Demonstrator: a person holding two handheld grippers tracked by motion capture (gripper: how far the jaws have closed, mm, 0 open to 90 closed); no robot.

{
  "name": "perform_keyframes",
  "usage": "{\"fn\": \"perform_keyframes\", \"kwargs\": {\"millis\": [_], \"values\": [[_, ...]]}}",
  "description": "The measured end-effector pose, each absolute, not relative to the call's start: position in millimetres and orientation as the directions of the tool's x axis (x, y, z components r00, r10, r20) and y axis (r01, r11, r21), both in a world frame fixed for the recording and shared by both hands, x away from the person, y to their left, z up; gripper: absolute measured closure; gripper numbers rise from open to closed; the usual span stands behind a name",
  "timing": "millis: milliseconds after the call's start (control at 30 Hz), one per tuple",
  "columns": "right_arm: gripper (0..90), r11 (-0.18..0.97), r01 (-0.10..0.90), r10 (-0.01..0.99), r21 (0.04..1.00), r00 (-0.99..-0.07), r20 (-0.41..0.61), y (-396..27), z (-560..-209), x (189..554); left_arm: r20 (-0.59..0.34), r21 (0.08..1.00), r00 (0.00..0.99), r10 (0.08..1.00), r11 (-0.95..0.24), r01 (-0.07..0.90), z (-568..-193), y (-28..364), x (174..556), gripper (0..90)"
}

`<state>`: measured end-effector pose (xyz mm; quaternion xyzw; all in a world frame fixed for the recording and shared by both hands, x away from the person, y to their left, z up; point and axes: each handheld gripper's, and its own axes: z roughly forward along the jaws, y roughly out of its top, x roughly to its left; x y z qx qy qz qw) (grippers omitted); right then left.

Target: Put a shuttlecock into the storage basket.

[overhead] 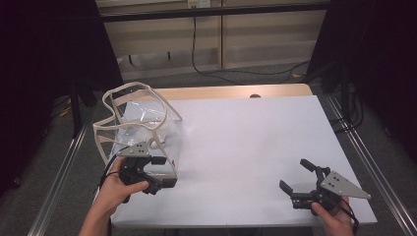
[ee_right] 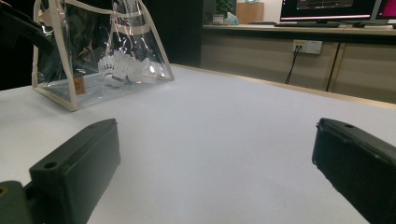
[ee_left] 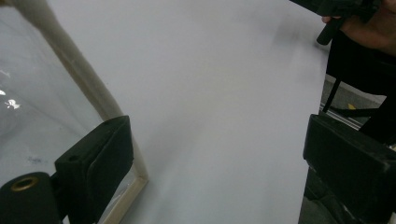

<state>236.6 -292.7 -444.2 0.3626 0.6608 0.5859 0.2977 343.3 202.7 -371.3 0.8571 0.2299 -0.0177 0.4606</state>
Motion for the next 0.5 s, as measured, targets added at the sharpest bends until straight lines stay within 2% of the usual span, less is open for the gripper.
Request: {"fn": "perform_keyframes", "kwargs": {"millis": [500], "values": [[1.2,0.05,0.13,0.828,0.99,-0.56,0.032,-292.2,-444.2,236.5,-0.237,0.779,0.891,0.388,-0.472,0.413,-378.6,209.8,340.4,8.6]]}}
